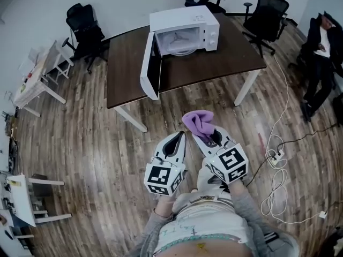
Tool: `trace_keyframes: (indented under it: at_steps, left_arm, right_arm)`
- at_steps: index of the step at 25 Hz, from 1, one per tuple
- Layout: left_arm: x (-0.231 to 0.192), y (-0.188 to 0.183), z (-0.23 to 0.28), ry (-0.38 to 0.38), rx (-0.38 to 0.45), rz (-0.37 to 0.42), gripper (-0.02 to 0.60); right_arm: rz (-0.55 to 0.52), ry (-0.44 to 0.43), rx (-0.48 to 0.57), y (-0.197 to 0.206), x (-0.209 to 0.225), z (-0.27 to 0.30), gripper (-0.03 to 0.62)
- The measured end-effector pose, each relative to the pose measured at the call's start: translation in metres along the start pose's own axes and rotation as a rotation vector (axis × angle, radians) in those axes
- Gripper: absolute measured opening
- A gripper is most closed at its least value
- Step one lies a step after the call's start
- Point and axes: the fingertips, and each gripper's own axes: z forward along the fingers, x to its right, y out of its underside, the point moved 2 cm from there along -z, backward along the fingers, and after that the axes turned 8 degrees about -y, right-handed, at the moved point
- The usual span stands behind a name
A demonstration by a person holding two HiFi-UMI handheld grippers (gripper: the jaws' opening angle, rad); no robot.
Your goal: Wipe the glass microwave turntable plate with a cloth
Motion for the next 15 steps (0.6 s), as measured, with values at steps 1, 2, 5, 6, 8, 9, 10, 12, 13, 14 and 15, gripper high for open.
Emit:
trace_keyframes:
  at_steps: [1,2,5,6,8,9,10,12,13,14,15]
  left_arm:
    - [-0.003,-0.004,0.011,-0.009,0.001,0.004,0.008]
    - [-0.006,-0.007,0.022,-0.016,0.001,0.007,0.008]
    - [-0.015,-0.018,0.056,-0.039,0.003,0.012,0.008]
    - [-0.017,-0.022,0.067,-0.048,0.005,0.016,0.008]
    - [-0.019,-0.029,0.091,-0.069,0.011,0.035,0.008]
    - [-0.020,-0.033,0.103,-0.075,0.015,0.043,0.008]
    - [-0.020,-0.036,0.115,-0.078,0.018,0.046,0.008]
    - [-0.021,-0.039,0.138,-0.080,0.017,0.039,0.008]
    - [-0.022,-0.039,0.148,-0.081,0.014,0.032,0.008]
    - [-0.021,-0.038,0.157,-0.081,0.010,0.025,0.008]
    - [-0.021,-0.037,0.165,-0.080,0.008,0.017,0.008]
  right_arm:
    - [-0.002,-0.010,0.003,-0.004,0.010,0.006,0.112]
    - [-0.004,-0.018,0.006,-0.008,0.021,0.012,0.112]
    - [-0.004,-0.037,0.018,-0.019,0.053,0.027,0.112]
    - [-0.005,-0.042,0.023,-0.022,0.064,0.030,0.112]
    - [-0.010,-0.049,0.030,-0.028,0.087,0.036,0.112]
    - [-0.012,-0.049,0.032,-0.030,0.099,0.039,0.112]
    - [-0.011,-0.049,0.035,-0.032,0.111,0.041,0.112]
    - [-0.003,-0.050,0.037,-0.032,0.133,0.045,0.112]
    - [0.001,-0.053,0.035,-0.032,0.143,0.047,0.112]
    - [0.002,-0.055,0.032,-0.031,0.151,0.049,0.112]
    - [0.001,-0.057,0.029,-0.031,0.158,0.050,0.112]
